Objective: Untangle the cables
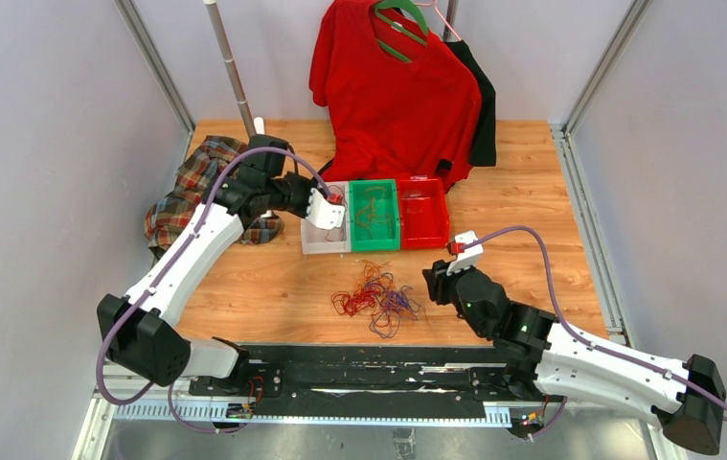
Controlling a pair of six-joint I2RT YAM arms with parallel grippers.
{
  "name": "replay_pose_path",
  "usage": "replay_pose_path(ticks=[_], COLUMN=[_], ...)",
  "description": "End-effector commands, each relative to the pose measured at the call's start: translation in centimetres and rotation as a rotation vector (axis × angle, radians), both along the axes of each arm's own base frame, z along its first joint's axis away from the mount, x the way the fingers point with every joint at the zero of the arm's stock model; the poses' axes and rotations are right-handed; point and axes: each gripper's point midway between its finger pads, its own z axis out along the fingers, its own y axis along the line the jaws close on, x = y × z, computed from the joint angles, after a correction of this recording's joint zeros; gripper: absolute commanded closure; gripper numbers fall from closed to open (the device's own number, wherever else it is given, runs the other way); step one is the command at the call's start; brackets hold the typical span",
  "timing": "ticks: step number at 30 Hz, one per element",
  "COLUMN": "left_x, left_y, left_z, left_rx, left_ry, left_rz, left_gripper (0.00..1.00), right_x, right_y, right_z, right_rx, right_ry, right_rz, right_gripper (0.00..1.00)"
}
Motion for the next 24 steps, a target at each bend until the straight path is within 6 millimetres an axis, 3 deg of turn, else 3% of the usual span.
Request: replay_pose_path(ticks=[1, 14, 24], left_x=[2.1, 4.8, 6.6], left_y=[0.3, 1.4, 1.9], left_z=[0.5, -7.2, -11.5], left_rx=[-0.022, 0.066, 0.13], left_ry=[-0.052, 0.048, 0.111], left_rz=[0.075, 0.199, 0.262], left_gripper=[1.0, 1.0, 1.0], right_x=[0.6, 1.5, 2.8], right_y=[-0.3, 0.4, 0.4], right_z=[1.2, 1.5, 1.0], right_rx=[0.039, -0.005, 0.011], right_ry=[-0.02, -0.031, -0.008], right_rz=[-0.041, -0.036, -0.049], right_gripper=[0.66, 0.66, 0.67])
